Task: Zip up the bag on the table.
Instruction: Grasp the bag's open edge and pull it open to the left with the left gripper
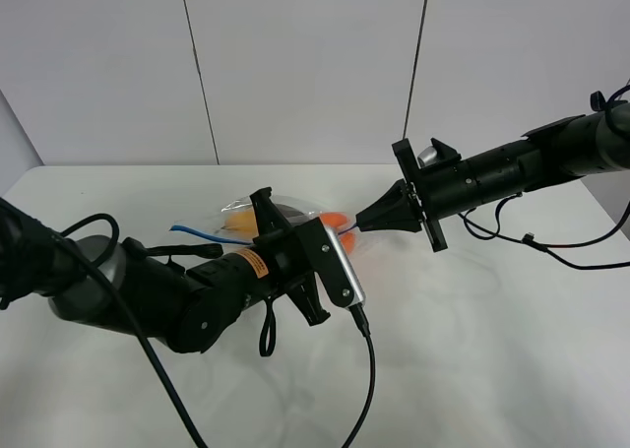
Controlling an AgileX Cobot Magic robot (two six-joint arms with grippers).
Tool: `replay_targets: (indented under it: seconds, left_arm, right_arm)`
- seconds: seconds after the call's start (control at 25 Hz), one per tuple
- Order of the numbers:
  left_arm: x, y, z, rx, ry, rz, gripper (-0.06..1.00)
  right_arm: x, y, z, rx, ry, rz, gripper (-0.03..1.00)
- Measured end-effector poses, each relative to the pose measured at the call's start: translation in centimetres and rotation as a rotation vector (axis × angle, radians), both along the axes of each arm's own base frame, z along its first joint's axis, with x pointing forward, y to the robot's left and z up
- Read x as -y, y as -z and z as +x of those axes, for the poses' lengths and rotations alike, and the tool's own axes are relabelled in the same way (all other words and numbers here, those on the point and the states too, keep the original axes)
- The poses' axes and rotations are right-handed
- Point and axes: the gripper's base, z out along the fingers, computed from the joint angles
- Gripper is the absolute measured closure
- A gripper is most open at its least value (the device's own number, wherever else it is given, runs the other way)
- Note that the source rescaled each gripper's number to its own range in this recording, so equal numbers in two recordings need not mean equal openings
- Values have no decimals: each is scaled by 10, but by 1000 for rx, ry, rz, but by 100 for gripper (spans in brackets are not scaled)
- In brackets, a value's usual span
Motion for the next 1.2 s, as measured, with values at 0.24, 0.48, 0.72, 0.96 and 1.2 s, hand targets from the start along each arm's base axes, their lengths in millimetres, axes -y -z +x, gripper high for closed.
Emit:
replay_targets:
  seconds: [0.24, 0.48, 0.72, 0.96, 1.2]
  left_arm:
    - [-34, 5, 15, 31, -90, 10, 91]
    - [-69, 6, 35, 41, -193, 29, 91]
    - [-100, 6, 50, 59, -270, 65, 91]
    - [-129, 6, 62, 62, -347, 76, 91]
    - [-152, 6, 69, 60, -415, 80, 91]
  right_arm:
    - [0, -1, 1, 0, 9, 7, 97]
    - [0, -1, 2, 3, 22, 10, 97]
    - [-1, -2, 3, 3, 30, 19, 97]
    - [-4, -2, 2, 3, 27, 24, 97]
    - [-4, -2, 2, 2, 27, 25, 97]
